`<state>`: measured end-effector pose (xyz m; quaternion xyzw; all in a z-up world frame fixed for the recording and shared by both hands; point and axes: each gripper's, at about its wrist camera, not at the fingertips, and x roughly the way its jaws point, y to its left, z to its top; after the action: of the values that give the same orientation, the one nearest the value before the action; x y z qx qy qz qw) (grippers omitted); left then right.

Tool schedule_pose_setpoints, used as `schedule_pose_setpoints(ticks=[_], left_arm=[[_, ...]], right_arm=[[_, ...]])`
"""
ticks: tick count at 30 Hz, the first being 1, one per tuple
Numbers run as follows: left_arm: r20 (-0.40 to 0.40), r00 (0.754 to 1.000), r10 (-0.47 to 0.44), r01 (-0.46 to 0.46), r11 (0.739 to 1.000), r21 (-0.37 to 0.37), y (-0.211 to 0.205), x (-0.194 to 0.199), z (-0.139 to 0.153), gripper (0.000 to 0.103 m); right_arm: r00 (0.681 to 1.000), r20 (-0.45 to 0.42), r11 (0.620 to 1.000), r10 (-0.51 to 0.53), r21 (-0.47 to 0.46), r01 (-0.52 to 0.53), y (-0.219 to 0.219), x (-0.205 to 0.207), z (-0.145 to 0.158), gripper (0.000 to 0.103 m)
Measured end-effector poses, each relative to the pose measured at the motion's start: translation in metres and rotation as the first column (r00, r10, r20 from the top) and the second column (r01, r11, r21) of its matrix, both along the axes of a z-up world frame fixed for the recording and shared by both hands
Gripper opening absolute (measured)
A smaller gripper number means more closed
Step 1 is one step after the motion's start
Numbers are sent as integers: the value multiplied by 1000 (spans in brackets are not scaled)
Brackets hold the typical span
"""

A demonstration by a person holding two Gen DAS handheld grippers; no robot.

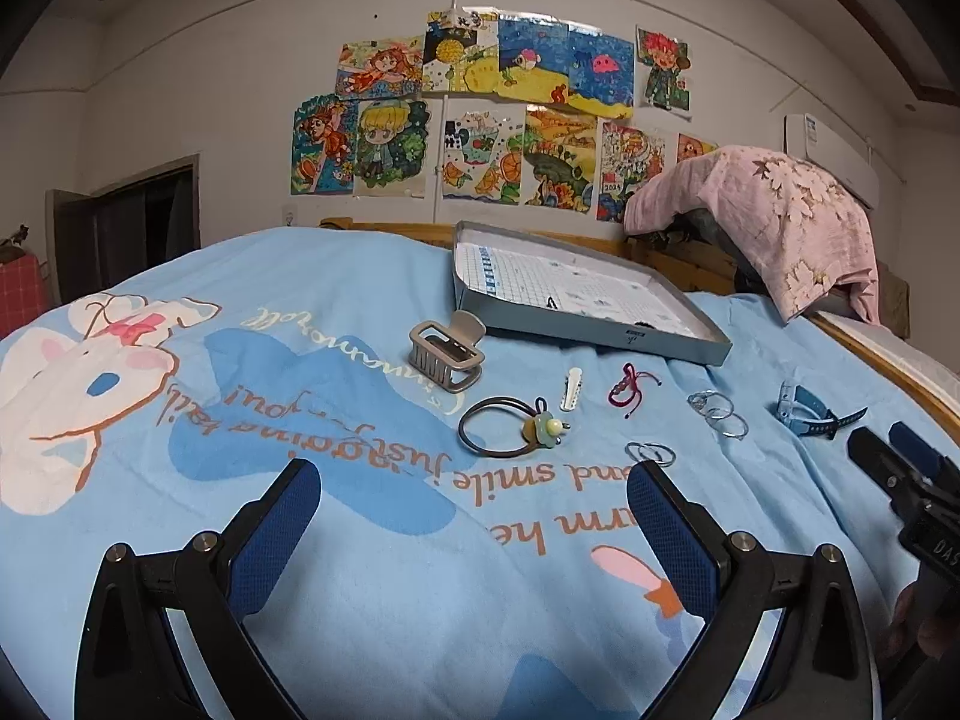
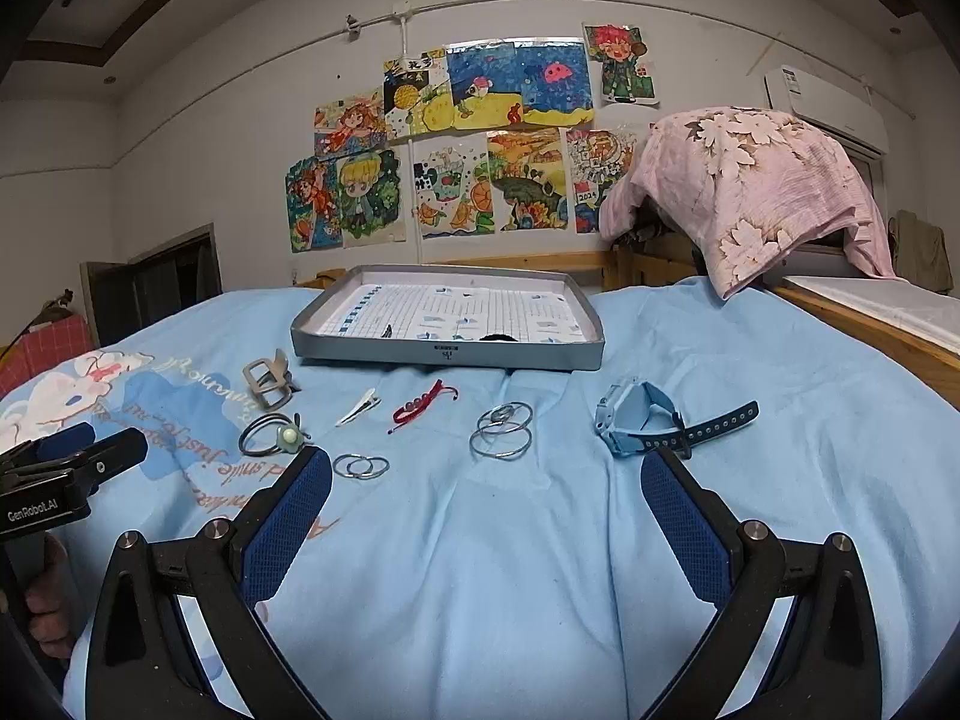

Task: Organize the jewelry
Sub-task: 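Grasp the brown charm hair tie with left gripper while right gripper grasps a silver ring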

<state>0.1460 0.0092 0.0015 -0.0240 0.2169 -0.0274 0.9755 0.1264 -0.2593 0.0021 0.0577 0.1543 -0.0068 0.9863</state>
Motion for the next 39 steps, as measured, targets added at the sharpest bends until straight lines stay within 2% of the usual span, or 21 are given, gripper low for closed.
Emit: schedule_pose_setpoints(ticks=[10,14,17,20,25,29,32,35,37,39], left_arm=[[-53,998,-29,31,999,41,0,31,2,103],[-99,993,-71,72,997,13,4,51,-3,103],[-122,989,-88,87,996,-11,5,66,-8,94],[-149,983,-104,105,995,-4,2,82,-11,81],[-192,974,-123,123,992,-12,3,111,-14,66],[-235,962,-138,131,990,-45,6,134,-19,60],[-259,953,-157,148,987,-56,6,142,-27,58],[-276,945,-177,167,984,-61,5,145,-40,57],[-281,942,-182,174,983,-52,2,145,-46,48],[-286,940,-186,182,983,-39,-1,145,-51,45]], right_arm=[[1000,-16,999,14,32,-14,-12,17,2,101],[998,-42,999,42,35,-40,-13,33,0,101],[996,-48,997,72,36,-70,-13,41,-3,101],[993,-43,993,112,34,-111,-9,54,-3,97],[979,-73,981,189,52,-186,3,82,-5,76],[961,-106,966,256,71,-249,16,106,-9,69],[939,-145,949,312,93,-301,28,121,-17,59],[915,-194,935,353,91,-342,40,128,-30,57],[902,-217,928,373,86,-363,47,130,-37,57],[890,-240,922,387,82,-379,53,134,-43,57]])
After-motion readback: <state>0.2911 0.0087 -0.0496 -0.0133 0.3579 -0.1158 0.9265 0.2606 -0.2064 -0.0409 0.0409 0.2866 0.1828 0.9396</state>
